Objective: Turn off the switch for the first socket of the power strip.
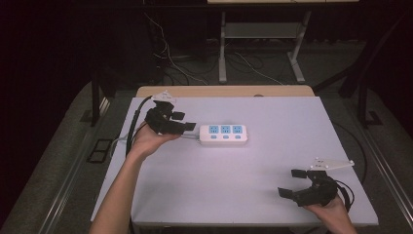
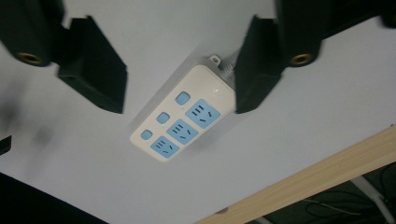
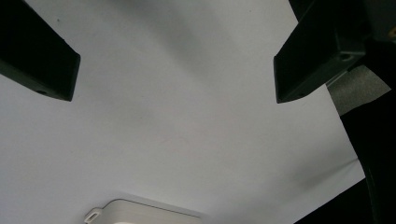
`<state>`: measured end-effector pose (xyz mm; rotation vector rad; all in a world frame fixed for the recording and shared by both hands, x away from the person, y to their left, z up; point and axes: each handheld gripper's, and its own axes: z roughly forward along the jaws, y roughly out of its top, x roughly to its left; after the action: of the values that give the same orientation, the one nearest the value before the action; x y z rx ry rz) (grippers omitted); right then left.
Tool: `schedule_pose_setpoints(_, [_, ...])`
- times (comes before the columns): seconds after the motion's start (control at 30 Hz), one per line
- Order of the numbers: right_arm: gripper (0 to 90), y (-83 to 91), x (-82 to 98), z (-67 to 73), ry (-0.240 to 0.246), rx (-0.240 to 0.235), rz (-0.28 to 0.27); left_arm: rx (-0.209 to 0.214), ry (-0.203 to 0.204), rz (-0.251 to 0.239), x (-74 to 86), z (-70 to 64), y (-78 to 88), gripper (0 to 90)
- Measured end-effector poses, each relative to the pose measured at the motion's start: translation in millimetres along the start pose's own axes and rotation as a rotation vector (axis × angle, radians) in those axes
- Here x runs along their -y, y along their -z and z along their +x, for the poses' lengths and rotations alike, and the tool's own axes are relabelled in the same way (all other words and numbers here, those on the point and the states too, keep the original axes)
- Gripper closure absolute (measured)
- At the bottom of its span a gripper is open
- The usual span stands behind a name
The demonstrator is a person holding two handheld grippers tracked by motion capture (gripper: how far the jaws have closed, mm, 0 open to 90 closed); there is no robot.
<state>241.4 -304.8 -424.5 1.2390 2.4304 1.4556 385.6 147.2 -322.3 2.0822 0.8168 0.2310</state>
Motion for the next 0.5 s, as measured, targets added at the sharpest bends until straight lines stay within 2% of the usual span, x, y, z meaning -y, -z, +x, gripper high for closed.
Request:
schedule_pose_setpoints(0.1, [0.2,-0.6,-0.1,0.2,0.002,0.0,0.001,-0.014,0.032,-0.031,5.9,-1.9,6.9,13.2])
schedule_pose_setpoints(0.13, [0.2,-0.7,-0.1,0.3,0.001,-0.001,0.001,-0.021,0.04,-0.032,7.5,-3.0,8.3,9.6])
schedule_pose_setpoints(0.2, [0.2,-1.0,-0.3,0.7,0.0,-0.001,0.002,-0.007,0.049,-0.012,10.7,-4.5,9.8,0.0])
schedule_pose_setpoints(0.5, [0.2,-2.8,-0.7,1.4,0.001,-0.003,0.004,-0.021,0.046,-0.065,25.2,-16.2,22.6,0.0])
